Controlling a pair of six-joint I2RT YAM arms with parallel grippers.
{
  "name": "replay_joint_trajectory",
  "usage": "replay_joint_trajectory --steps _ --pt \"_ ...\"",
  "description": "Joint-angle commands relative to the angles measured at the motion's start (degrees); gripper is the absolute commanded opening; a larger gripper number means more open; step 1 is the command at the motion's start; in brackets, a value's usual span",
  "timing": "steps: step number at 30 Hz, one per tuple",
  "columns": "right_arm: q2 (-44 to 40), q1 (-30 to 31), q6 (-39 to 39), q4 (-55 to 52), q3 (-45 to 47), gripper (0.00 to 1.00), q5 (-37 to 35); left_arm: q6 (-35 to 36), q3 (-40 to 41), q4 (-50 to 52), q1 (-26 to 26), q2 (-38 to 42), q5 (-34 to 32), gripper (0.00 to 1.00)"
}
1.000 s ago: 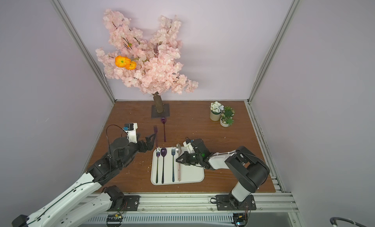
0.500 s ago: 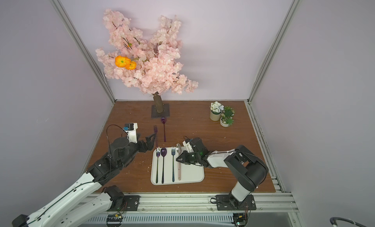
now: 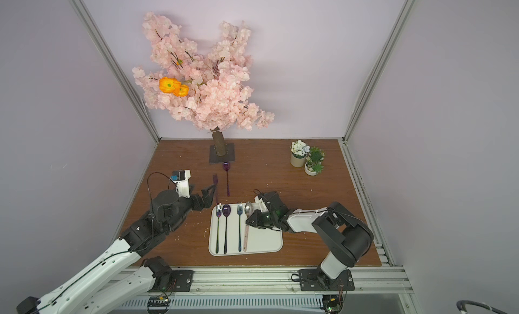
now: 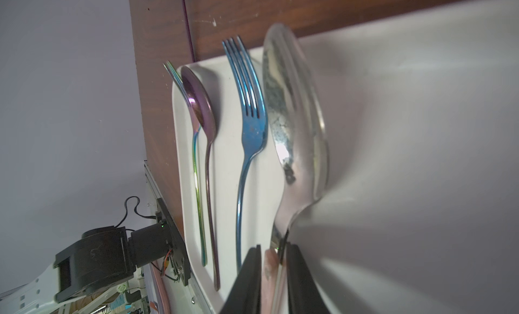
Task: Set the spoon and fork side by side
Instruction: Place the spoon on the tray.
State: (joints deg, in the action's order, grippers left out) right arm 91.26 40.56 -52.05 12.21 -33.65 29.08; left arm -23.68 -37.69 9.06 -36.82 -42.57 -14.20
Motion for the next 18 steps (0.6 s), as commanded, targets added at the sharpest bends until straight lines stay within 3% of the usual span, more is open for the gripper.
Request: replay_joint_trajectory --steps 1,13,18 --pt "-2.7 0.4 1.3 -2.8 -0.1 0.20 -2.6 0.4 0.6 0.5 0.5 0.5 -0.3 0.99" --pt "-8.1 2.0 8.6 -20.1 -7.1 0.29 -13.2 -0.4 0.8 0.3 0.5 1.4 -1.4 0.99" --pt "-5.8 8.5 11.4 -33.8 -15.9 0.47 -26.4 -0.6 0.8 0.3 0.5 1.4 -2.1 0.99"
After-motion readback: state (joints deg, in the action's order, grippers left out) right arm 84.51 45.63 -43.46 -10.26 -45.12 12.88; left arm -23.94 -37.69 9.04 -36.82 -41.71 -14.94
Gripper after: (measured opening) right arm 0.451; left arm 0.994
